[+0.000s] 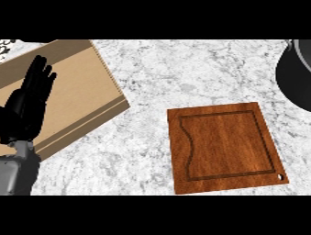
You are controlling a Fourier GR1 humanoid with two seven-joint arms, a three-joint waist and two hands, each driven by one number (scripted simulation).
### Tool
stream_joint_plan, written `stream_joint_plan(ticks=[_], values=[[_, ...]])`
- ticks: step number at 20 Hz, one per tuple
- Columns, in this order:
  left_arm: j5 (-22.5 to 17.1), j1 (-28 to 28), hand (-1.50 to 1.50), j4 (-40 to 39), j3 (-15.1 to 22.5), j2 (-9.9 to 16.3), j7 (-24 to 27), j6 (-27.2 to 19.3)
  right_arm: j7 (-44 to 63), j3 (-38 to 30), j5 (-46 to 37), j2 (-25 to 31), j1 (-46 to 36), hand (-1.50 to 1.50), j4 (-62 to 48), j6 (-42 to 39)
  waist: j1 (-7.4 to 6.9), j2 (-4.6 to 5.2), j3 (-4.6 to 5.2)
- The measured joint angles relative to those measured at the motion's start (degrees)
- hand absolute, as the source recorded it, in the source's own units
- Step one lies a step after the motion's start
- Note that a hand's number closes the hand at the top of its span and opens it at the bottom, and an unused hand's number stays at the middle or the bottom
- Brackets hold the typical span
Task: Pick the croissant from the cutting board and place it in the pot
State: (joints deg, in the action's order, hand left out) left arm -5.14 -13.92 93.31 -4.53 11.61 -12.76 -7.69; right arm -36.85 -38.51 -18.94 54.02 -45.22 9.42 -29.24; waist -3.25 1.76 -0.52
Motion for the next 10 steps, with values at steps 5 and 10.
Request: stream_joint_plan(ticks=[5,10], values=[[0.1,-0.5,0.00,-0.7,0.0,0.0,0.3,0.2,0.4,0.0,0.4,1.8,1.9,-1.50,0.5,-1.7,0.24,0.09,-0.09],[0.0,-0.5,0.00,-1.1,-0.4,0.1,0.6,0.2,0.4,0.2,0.7,3.3,3.9,-1.50,1.3,-2.5,0.30,0.07,-0.17]])
